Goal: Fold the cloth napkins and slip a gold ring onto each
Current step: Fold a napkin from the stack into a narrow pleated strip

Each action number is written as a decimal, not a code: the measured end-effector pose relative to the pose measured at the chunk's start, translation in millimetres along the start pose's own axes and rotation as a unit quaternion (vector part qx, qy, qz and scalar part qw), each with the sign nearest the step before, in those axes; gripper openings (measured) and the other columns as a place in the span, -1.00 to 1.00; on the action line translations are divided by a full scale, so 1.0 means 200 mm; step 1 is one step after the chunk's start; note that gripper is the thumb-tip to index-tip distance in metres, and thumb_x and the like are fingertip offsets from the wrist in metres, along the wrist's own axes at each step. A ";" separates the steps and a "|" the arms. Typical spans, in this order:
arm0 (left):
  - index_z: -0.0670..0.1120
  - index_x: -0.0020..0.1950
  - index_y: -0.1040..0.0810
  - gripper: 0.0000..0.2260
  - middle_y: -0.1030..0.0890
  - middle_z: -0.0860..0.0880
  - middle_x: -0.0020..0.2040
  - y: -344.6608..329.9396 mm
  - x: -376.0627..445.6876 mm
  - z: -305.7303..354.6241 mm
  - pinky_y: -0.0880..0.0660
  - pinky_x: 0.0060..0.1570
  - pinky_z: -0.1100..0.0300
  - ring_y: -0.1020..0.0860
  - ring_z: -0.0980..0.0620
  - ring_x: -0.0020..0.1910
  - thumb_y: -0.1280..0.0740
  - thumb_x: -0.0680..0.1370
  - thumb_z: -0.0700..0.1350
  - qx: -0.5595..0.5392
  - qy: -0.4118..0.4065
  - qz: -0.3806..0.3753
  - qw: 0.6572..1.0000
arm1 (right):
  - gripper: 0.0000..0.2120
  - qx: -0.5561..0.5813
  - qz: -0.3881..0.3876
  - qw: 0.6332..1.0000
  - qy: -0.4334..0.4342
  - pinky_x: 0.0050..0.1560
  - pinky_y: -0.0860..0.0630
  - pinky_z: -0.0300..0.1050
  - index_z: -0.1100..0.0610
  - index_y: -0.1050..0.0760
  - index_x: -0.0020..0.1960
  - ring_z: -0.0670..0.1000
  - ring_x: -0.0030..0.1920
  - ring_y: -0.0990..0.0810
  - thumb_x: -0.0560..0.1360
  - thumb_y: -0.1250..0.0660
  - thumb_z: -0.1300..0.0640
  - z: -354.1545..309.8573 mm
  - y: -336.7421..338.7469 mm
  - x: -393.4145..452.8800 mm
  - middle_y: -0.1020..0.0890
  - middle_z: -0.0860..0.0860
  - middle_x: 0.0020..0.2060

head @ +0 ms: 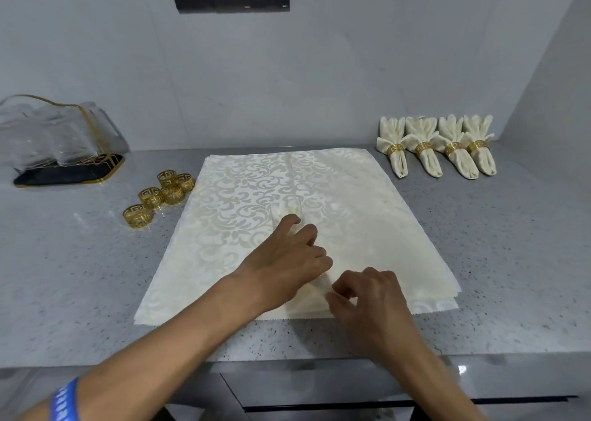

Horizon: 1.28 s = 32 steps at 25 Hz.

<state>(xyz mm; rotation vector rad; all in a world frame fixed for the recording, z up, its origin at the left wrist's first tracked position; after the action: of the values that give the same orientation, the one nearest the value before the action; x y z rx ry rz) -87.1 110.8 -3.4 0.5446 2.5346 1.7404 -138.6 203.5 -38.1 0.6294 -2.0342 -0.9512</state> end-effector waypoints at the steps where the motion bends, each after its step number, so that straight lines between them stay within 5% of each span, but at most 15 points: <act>1: 0.01 0.06 -0.57 -0.53 -0.62 0.12 -0.06 0.00 -0.01 0.02 -0.13 0.23 -0.03 -0.46 -0.02 0.06 -0.37 0.27 -0.42 0.002 -0.008 0.016 1.000 | -0.82 -0.024 0.010 1.000 -0.010 -0.24 -0.34 -0.08 0.05 -0.49 -0.39 -0.05 -0.43 -0.44 0.36 -0.35 0.03 -0.02 -0.01 -0.02 -0.53 -0.10 -0.51; 4: 0.01 0.13 -0.57 -0.49 -0.62 0.08 0.09 -0.05 -0.04 0.03 -0.24 0.22 -0.06 -0.53 -0.05 0.09 -0.41 0.26 -0.41 -0.006 -0.007 0.062 0.998 | -0.78 -0.085 0.037 0.995 -0.028 -0.25 -0.31 -0.06 0.06 -0.35 -0.43 0.00 -0.44 -0.35 0.32 -0.35 0.09 -0.09 -0.03 -0.07 -0.42 -0.10 -0.55; 8: 0.00 0.41 -0.43 -0.36 -0.41 -0.05 0.45 -0.06 -0.15 -0.02 -0.30 0.33 -0.08 -0.39 -0.10 0.39 -0.44 0.35 -0.24 -0.083 0.092 0.089 0.988 | -0.79 -0.115 0.012 0.993 -0.032 -0.25 -0.37 -0.02 0.04 -0.40 -0.35 0.04 -0.44 -0.43 0.34 -0.36 -0.02 -0.17 -0.08 -0.12 -0.47 -0.08 -0.50; 11: 0.02 0.21 -0.48 -0.59 -0.51 0.08 0.20 -0.04 -0.34 -0.17 -0.39 0.14 0.04 -0.46 0.01 0.19 -0.42 0.38 -0.18 -0.243 0.316 0.176 0.900 | -0.69 -0.042 0.023 0.995 -0.087 -0.30 -0.41 -0.09 -0.03 -0.43 -0.28 -0.10 -0.43 -0.47 0.50 -0.26 -0.22 -0.11 -0.01 -0.08 -0.51 -0.13 -0.44; 13: 0.05 0.06 -0.48 -0.76 -0.52 0.15 0.00 -0.12 -0.43 -0.24 -0.41 0.03 0.09 -0.46 0.06 0.04 -0.42 0.45 -0.11 -0.295 0.435 0.168 0.834 | -0.76 0.036 0.020 0.993 -0.111 -0.28 -0.48 -0.10 -0.04 -0.47 -0.19 -0.13 -0.33 -0.51 0.56 -0.24 -0.15 -0.05 0.02 0.00 -0.56 -0.16 -0.33; 15: 0.08 0.11 -0.50 -0.80 -0.52 0.23 0.01 -0.22 -0.39 -0.26 -0.40 0.08 0.20 -0.44 0.15 0.09 -0.38 0.51 -0.07 -0.387 0.439 0.136 0.799 | -0.92 0.087 -0.004 0.991 -0.105 -0.17 -0.48 -0.21 -0.04 -0.52 0.02 -0.15 -0.18 -0.54 0.58 -0.26 0.02 0.00 -0.01 0.12 -0.61 -0.20 -0.10; 18: 0.14 0.25 -0.51 -0.68 -0.54 0.28 0.11 -0.25 -0.28 -0.25 -0.34 0.02 0.46 -0.44 0.32 0.14 -0.39 0.52 -0.11 -0.506 0.387 0.125 0.760 | -0.63 0.219 -0.109 0.965 -0.091 -0.10 -0.43 -0.36 -0.04 -0.52 0.26 -0.15 -0.08 -0.56 0.52 -0.31 0.26 0.03 -0.12 0.28 -0.59 -0.23 0.12; 21: 0.12 0.22 -0.57 -0.65 -0.59 0.23 0.05 -0.23 -0.23 -0.28 -0.35 -0.06 0.53 -0.50 0.29 0.06 -0.45 0.47 -0.15 -0.515 0.365 0.136 0.764 | -0.53 0.292 -0.126 0.945 -0.083 -0.14 -0.47 -0.35 -0.03 -0.55 0.22 -0.13 -0.12 -0.56 0.40 -0.39 0.37 0.05 -0.12 0.34 -0.61 -0.16 0.05; 24: 0.09 0.00 -0.64 -0.81 -0.61 0.21 -0.10 -0.21 -0.24 -0.33 -0.35 -0.13 0.48 -0.53 0.24 -0.06 -0.50 0.45 -0.14 -0.491 0.365 0.148 0.777 | -0.71 0.277 -0.089 0.954 -0.067 -0.20 -0.46 -0.31 0.03 -0.62 -0.01 -0.11 -0.22 -0.55 0.36 -0.49 0.32 0.09 -0.09 0.35 -0.60 -0.06 -0.16; 28: 0.06 -0.21 -0.64 -0.89 -0.61 0.17 -0.29 -0.25 -0.34 -0.32 -0.38 -0.22 0.45 -0.54 0.25 -0.19 -0.53 0.44 -0.12 -0.471 0.407 0.158 0.767 | -0.81 0.140 0.018 0.988 -0.057 -0.27 -0.46 -0.19 0.05 -0.53 -0.26 -0.06 -0.28 -0.51 0.37 -0.53 0.23 0.16 -0.04 0.24 -0.56 -0.12 -0.32; 32: 0.04 -0.19 -0.64 -0.92 -0.59 0.20 -0.26 -0.28 -0.35 -0.20 -0.44 -0.19 0.35 -0.53 0.21 -0.16 -0.47 0.49 -0.10 -0.401 0.401 0.142 0.811 | -0.74 -0.039 0.058 0.997 0.025 -0.38 -0.33 -0.10 0.08 -0.43 -0.32 -0.03 -0.38 -0.34 0.38 -0.47 0.30 0.09 -0.04 0.10 -0.44 -0.06 -0.40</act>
<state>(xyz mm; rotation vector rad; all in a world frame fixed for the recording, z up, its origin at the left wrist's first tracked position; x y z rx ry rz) -44.3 35.5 -52.3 0.1173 1.6668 3.4222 -164.3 192.3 -43.8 0.4819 -1.9568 -0.9326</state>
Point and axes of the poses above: each hand's wrist, its own x-axis towards the middle knuckle, its own y-axis out of the back of the hand, z = x × y, the point moved 8 cm from there along x, towards the middle knuckle
